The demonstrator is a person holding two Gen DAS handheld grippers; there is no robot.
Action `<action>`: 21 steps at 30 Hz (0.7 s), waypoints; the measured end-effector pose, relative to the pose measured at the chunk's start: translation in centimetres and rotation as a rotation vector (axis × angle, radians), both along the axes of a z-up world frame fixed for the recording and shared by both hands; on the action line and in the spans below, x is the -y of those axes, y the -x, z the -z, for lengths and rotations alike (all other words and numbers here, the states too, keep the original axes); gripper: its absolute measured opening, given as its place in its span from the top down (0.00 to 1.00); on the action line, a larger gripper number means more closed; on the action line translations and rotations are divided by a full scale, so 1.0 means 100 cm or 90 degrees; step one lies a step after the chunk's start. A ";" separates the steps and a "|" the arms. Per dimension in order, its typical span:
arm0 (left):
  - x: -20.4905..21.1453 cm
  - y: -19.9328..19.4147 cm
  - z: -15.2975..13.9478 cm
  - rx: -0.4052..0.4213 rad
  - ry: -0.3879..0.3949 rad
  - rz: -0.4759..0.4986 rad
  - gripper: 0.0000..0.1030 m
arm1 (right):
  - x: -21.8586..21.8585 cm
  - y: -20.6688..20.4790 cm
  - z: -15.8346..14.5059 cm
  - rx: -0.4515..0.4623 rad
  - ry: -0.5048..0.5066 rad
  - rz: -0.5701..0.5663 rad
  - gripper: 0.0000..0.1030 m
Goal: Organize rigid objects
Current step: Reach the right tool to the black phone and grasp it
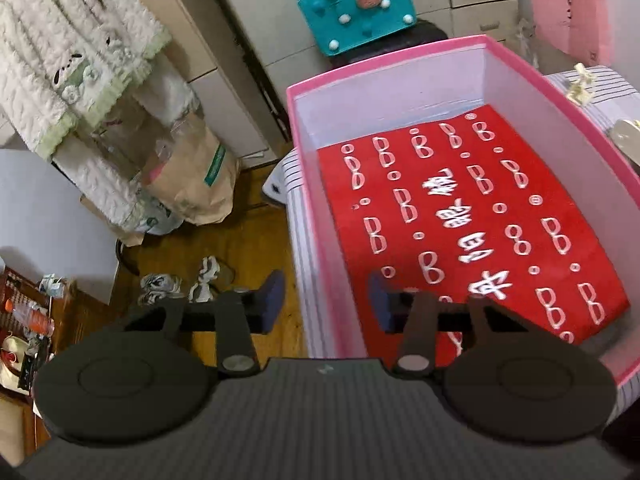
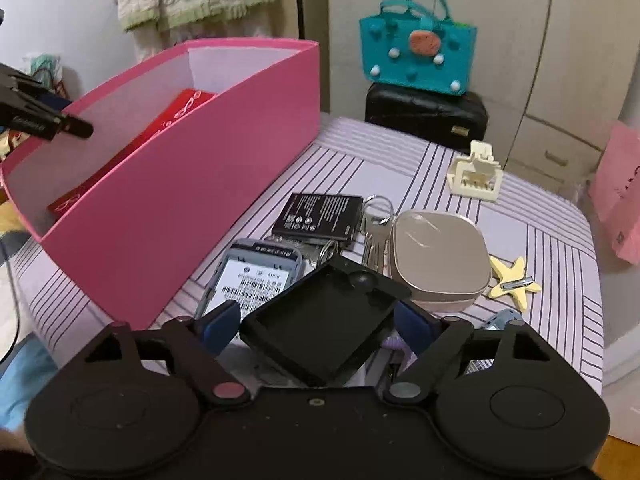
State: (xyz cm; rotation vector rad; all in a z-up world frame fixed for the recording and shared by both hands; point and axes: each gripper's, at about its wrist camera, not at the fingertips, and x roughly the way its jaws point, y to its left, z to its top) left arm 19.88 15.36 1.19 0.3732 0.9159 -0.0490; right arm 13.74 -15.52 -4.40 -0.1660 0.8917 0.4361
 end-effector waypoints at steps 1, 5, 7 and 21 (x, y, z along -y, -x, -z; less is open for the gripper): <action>-0.002 -0.002 0.000 -0.003 0.000 -0.003 0.67 | 0.001 -0.003 -0.001 -0.023 0.004 0.000 0.16; -0.011 -0.009 0.001 -0.034 0.031 -0.002 0.76 | 0.003 -0.021 -0.003 -0.122 -0.001 0.023 0.16; -0.013 -0.011 0.002 -0.056 0.044 0.001 0.79 | 0.003 -0.031 -0.001 -0.165 -0.007 0.027 0.16; -0.025 -0.024 0.010 -0.101 0.100 -0.005 0.77 | 0.004 -0.071 0.006 -0.254 0.002 0.060 0.31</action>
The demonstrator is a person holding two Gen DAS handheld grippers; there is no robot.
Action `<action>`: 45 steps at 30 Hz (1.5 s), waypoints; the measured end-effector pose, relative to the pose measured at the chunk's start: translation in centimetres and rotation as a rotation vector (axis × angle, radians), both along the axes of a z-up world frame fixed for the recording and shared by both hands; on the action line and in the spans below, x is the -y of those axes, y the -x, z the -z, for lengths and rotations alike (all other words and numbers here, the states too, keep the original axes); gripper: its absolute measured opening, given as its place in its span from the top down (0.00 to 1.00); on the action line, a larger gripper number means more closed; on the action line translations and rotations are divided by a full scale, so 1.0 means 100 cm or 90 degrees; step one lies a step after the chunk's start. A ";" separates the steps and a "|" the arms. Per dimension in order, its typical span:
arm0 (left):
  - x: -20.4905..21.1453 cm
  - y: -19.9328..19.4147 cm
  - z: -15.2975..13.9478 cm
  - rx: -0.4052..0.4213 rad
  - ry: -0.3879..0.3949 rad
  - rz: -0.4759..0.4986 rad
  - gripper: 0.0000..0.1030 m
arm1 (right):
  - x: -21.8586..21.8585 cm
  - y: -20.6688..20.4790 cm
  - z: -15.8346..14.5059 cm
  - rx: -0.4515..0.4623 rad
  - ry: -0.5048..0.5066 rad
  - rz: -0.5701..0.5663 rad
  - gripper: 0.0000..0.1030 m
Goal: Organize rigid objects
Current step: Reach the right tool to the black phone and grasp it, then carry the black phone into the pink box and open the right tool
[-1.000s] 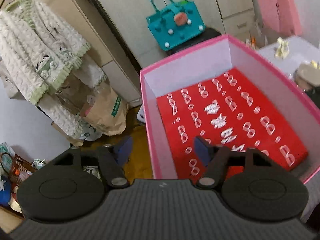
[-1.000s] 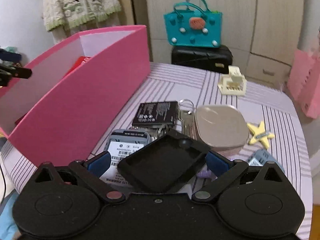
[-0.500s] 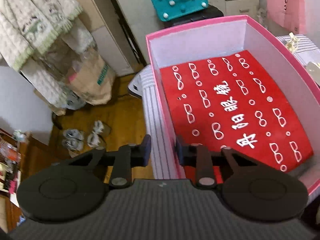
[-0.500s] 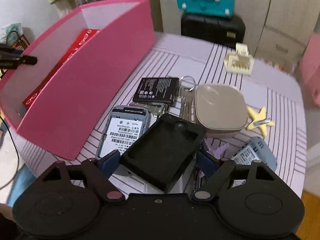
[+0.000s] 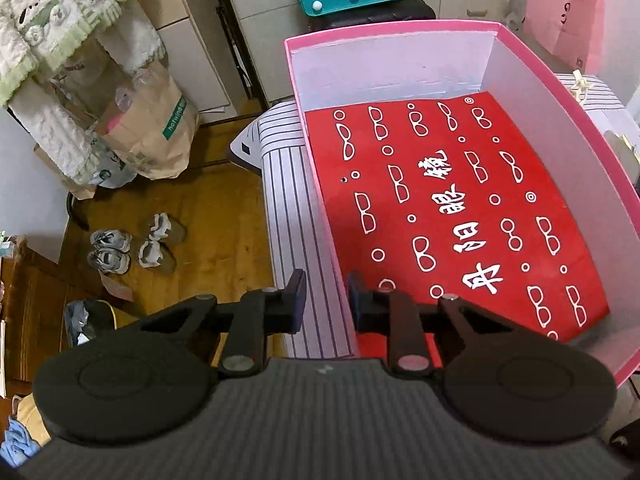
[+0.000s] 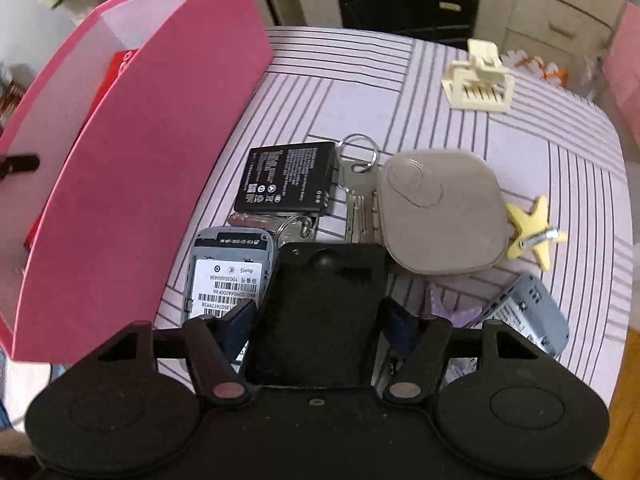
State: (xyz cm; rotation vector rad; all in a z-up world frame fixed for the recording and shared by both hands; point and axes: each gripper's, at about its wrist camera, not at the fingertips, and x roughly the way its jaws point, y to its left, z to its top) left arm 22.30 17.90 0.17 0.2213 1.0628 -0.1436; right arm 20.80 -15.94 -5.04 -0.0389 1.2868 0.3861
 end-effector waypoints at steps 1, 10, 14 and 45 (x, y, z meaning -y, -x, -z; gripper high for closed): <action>0.001 0.000 0.000 0.001 -0.005 0.000 0.77 | -0.002 0.001 -0.001 0.007 0.008 -0.014 0.31; 0.004 0.002 0.002 0.012 0.002 0.006 0.94 | -0.017 0.014 -0.016 0.090 0.085 -0.126 0.33; 0.011 0.003 0.003 0.021 -0.015 0.014 0.95 | -0.009 0.012 -0.026 0.108 0.058 -0.109 0.34; 0.002 0.010 0.001 0.001 0.042 0.003 0.92 | -0.206 -0.058 -0.065 0.162 -0.061 -0.444 0.33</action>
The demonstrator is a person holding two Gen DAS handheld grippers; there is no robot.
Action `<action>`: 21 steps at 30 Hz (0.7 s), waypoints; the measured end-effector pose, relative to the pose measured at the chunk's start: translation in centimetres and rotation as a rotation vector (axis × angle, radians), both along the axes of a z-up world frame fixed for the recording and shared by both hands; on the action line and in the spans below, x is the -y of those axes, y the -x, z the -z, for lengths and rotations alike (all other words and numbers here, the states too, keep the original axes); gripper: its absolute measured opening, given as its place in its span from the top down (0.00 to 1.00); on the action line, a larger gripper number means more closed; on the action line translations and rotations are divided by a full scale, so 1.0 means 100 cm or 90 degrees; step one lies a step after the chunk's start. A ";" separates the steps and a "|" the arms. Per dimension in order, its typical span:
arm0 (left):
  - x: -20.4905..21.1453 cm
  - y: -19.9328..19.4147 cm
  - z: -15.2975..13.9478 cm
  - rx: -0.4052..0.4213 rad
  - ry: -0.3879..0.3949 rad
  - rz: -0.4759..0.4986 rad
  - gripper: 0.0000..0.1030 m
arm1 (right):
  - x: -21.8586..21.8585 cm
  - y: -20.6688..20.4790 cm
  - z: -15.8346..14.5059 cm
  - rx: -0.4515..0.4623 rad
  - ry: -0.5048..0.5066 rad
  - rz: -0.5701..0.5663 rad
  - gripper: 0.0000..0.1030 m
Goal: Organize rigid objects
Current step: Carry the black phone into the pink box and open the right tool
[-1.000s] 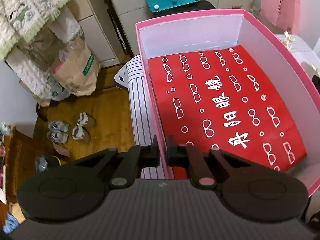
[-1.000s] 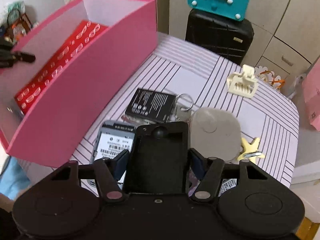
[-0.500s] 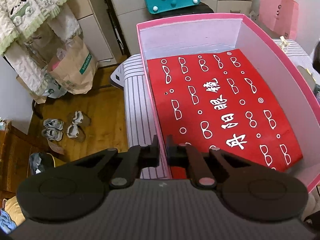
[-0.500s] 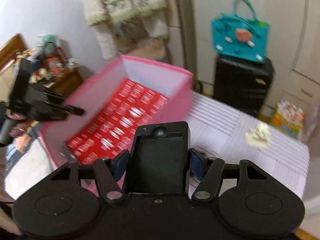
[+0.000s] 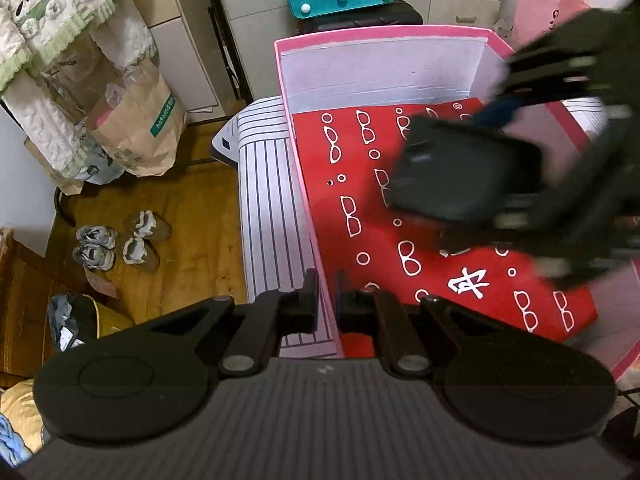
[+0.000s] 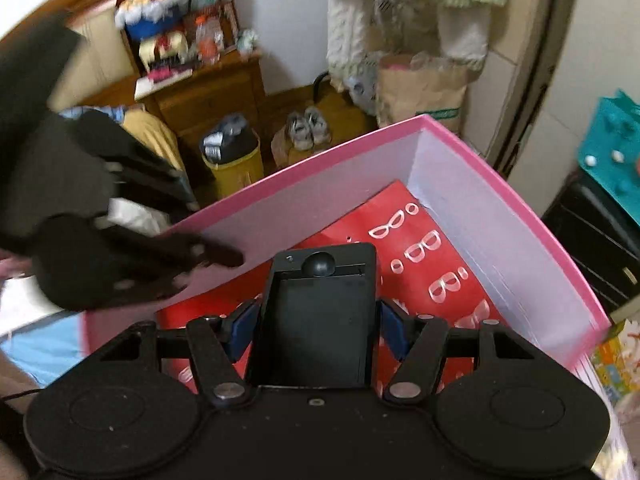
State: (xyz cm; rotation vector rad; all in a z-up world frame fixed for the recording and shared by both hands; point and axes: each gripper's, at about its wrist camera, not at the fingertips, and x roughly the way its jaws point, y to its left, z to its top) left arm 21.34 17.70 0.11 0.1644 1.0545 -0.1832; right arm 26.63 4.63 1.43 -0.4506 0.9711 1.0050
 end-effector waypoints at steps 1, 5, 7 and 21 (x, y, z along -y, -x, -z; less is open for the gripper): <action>-0.001 0.000 0.000 -0.001 0.005 -0.001 0.92 | -0.010 -0.008 0.007 -0.003 0.009 -0.010 0.33; -0.004 0.001 0.001 0.001 0.017 0.001 0.92 | -0.037 -0.025 0.025 -0.006 0.046 -0.057 0.33; -0.006 0.001 0.001 0.005 0.019 0.005 0.92 | -0.047 -0.030 0.033 0.001 0.067 -0.085 0.33; -0.008 0.003 0.001 -0.001 0.034 0.012 0.90 | -0.045 -0.029 0.029 0.069 0.076 -0.147 0.23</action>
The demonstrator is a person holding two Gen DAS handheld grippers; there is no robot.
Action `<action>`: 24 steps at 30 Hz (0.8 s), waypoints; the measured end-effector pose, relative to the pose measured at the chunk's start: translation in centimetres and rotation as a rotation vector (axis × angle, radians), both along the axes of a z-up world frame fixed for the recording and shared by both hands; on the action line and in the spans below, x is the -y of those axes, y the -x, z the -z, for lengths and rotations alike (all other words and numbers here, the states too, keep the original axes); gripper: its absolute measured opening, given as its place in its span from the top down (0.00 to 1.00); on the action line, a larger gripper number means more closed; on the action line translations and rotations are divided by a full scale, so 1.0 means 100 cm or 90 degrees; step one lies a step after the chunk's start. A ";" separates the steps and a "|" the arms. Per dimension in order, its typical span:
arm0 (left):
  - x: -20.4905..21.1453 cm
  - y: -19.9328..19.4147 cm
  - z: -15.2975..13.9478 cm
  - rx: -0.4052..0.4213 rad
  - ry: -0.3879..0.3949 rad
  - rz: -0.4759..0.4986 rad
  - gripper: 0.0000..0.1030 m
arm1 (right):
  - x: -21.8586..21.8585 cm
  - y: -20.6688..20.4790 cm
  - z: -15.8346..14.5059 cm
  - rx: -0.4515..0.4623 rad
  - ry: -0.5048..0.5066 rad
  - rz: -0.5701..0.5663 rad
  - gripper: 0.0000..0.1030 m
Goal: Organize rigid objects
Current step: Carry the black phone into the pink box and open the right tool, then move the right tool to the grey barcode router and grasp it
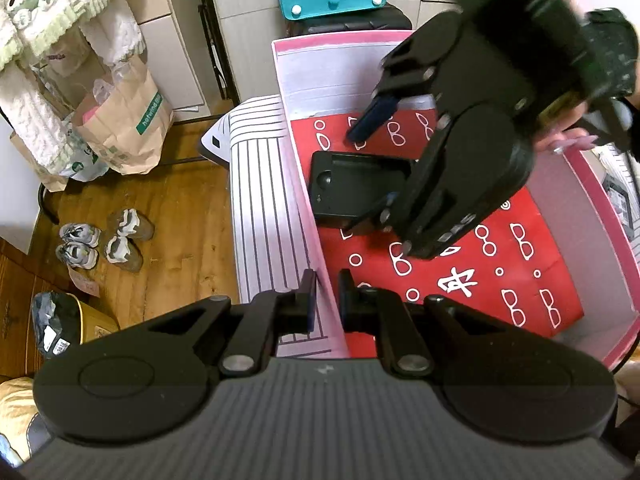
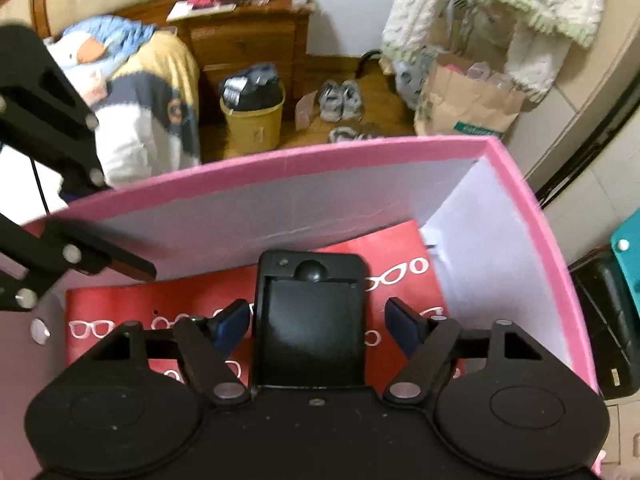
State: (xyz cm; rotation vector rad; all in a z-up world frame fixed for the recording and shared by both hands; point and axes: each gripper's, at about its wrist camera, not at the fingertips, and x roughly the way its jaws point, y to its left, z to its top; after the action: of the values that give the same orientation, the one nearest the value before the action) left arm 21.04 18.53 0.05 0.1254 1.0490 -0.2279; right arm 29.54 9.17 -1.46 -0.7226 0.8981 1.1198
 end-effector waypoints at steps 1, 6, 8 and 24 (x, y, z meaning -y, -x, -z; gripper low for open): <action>0.000 0.000 0.000 0.000 0.000 -0.001 0.90 | 0.006 -0.001 -0.007 -0.006 -0.017 0.015 0.23; -0.002 0.000 -0.001 -0.005 0.009 -0.001 0.90 | 0.050 0.015 -0.048 -0.013 -0.112 0.080 0.20; -0.004 0.001 -0.002 -0.010 0.019 -0.005 0.90 | 0.068 0.027 -0.061 0.000 -0.144 0.105 0.19; -0.005 0.000 -0.006 0.003 0.029 -0.028 0.90 | 0.225 0.131 -0.069 0.139 -0.304 0.368 0.19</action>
State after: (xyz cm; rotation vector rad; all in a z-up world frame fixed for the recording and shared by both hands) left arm 21.00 18.98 0.65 0.0624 1.0401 -0.2113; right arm 16.40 -13.29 5.41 -0.1609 0.5634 0.6765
